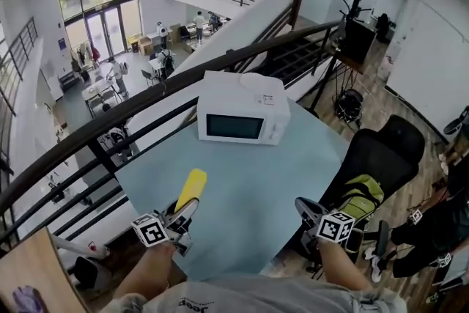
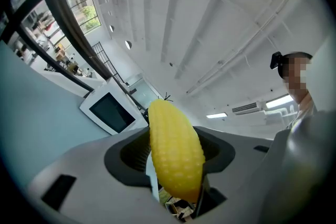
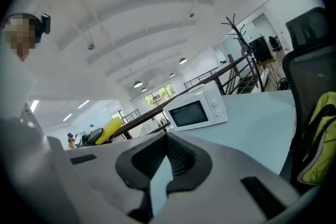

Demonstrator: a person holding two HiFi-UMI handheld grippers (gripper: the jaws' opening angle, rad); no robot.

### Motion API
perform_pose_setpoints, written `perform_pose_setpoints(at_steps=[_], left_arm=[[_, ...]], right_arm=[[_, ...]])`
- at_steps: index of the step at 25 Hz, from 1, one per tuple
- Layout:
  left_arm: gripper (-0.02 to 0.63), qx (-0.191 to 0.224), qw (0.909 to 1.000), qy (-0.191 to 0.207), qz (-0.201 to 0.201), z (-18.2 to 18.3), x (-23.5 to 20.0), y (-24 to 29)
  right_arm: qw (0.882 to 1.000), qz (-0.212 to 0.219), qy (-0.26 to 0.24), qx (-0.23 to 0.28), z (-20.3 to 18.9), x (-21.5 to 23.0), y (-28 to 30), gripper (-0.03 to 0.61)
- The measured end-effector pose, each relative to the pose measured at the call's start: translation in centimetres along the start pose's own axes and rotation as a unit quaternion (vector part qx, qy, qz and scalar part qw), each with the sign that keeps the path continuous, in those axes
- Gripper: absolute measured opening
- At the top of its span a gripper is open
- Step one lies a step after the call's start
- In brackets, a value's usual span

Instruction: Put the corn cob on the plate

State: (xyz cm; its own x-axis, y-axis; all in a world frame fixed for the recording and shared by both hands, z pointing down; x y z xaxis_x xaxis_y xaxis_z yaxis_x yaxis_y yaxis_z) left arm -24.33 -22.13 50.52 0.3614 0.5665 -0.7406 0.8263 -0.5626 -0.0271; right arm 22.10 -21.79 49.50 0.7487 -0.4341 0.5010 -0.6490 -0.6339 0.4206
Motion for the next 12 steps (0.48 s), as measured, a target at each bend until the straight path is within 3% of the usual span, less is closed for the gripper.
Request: perform_pose_setpoints(at_steps=[5, 12], left_arm=[[0.241, -0.003, 0.9992, 0.033, 0.024, 2.9, 1.0, 5.2], [0.239, -0.018, 0.9959, 0.080, 0.038, 8.8, -0.4, 11.0]], right_arm=[[0.999, 0.016, -0.019, 0.021, 3.0, 5.3, 1.8, 0.017], [0.997, 0.032, -0.049, 0.050, 7.6, 7.0, 6.2, 0.016]])
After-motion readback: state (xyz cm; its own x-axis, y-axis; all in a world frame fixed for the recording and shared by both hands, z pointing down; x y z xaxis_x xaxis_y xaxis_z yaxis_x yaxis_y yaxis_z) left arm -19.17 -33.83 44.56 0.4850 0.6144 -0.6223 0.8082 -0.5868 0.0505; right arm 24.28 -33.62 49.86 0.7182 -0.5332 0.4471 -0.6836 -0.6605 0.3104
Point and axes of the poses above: the fingertips, and each gripper's own axes: y forward along the fingers, x to its right, z out of its top, the point moved 10 cm from there along -y, backward along the fingers, and after that the axes turned 11 degrees about -x, right-handed, at the moved point
